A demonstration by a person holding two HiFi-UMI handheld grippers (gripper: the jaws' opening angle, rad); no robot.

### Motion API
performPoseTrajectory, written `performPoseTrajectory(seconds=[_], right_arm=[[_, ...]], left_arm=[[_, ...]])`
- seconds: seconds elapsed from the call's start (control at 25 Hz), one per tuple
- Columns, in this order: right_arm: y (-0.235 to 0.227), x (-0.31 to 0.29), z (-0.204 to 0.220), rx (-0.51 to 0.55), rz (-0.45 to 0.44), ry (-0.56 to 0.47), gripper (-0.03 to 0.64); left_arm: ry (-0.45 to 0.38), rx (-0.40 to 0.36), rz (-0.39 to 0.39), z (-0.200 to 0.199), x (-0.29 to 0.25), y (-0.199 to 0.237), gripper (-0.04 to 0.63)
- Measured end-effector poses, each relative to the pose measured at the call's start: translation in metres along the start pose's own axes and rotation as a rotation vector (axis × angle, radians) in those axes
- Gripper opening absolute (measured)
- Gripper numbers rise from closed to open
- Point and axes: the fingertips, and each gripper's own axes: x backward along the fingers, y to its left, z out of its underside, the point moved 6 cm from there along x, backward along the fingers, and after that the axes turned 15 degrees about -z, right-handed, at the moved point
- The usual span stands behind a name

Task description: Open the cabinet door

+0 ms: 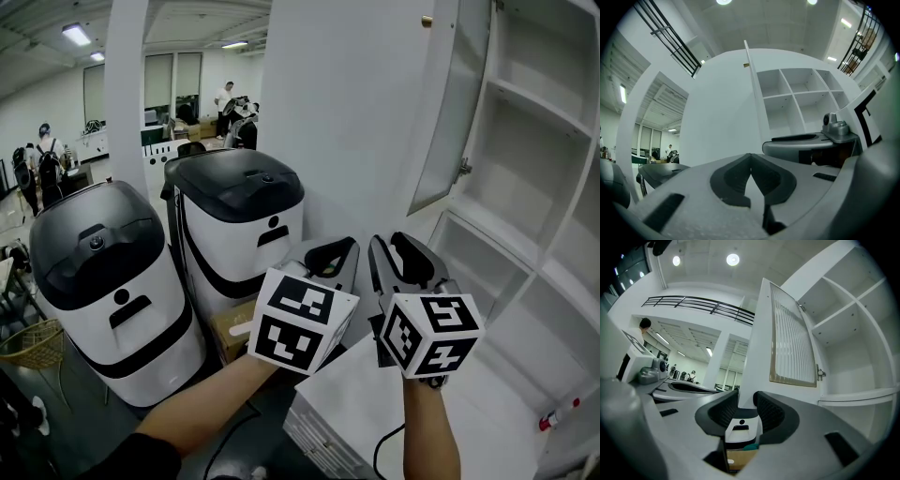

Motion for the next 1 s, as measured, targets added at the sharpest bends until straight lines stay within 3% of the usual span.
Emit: performPoseTrajectory(seconds=[0.52,1.0], right_arm=[[0.003,-0.022,0.001,0.009,0.019,0.001,0.133],[0.000,0.010,0.001,-0.005,0.002,0.015,0.132]], left_arm=[[0.007,0.012,0.047,0.011,-0.012,0.017,0.012],[0.005,0.039,0.082,0.011,-0.008,-0.017,0.012]])
